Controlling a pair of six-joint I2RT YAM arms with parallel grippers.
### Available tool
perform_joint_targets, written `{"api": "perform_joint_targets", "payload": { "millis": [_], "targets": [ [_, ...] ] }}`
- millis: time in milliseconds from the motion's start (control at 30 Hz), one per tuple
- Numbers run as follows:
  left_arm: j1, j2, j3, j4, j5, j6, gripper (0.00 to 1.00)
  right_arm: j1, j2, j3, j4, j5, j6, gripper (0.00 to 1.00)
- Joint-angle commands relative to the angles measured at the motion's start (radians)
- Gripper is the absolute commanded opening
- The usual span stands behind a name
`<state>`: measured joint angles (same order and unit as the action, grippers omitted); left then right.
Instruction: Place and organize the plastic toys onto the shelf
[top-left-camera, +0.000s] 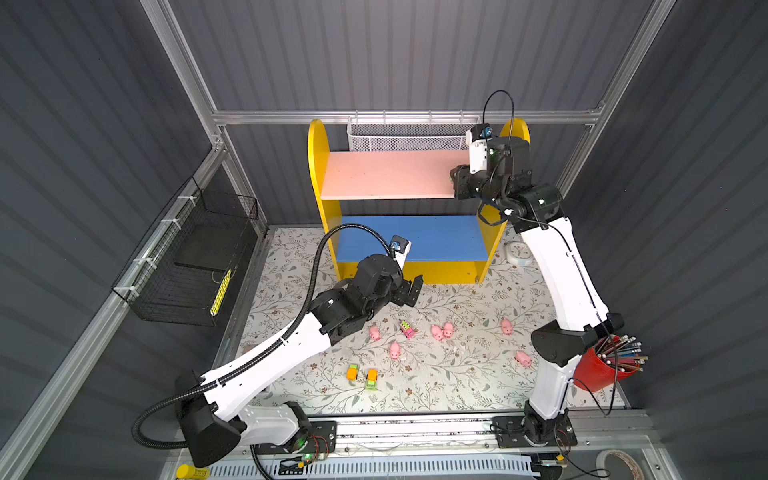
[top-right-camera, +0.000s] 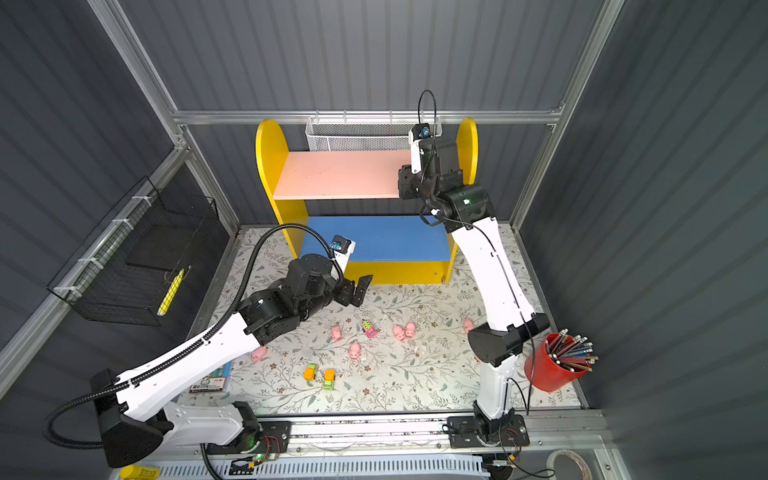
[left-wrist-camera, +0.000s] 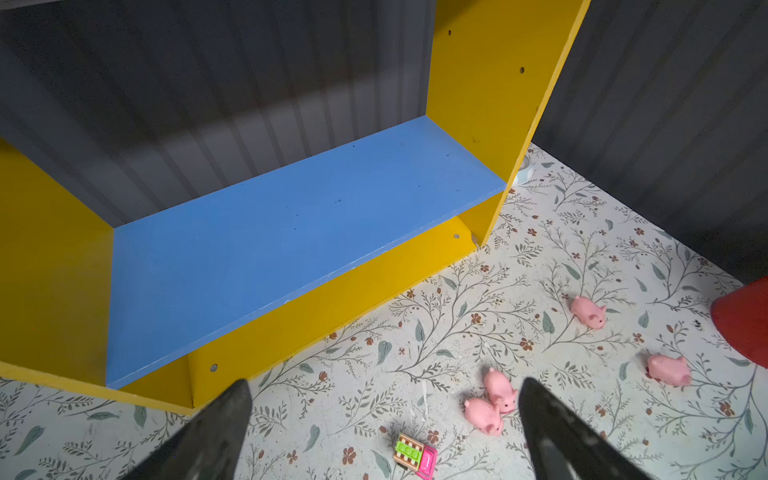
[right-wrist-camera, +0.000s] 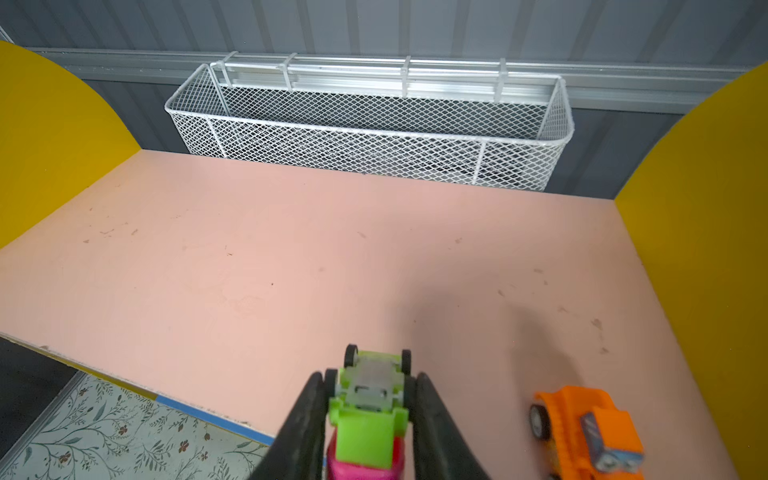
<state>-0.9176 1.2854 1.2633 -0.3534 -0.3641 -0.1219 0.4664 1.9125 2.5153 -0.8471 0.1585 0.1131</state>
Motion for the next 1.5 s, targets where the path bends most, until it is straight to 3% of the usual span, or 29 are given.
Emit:
{"api": "perform_joint_targets", "payload": {
  "millis": [0, 1467],
  "targets": [
    [-0.006, -0.029, -0.011, 0.013, -0.016, 0.021, 1.0, -0.005, 0.022, 0.019, -0.017, -0.005, 0.015, 0.33],
    [-0.005, -0.069, -0.05, 0.011, -0.075, 0.048, 1.0, -0.058, 0.087, 0.018, 0.02, -0.049, 0.068, 0.35]
  ]
}}
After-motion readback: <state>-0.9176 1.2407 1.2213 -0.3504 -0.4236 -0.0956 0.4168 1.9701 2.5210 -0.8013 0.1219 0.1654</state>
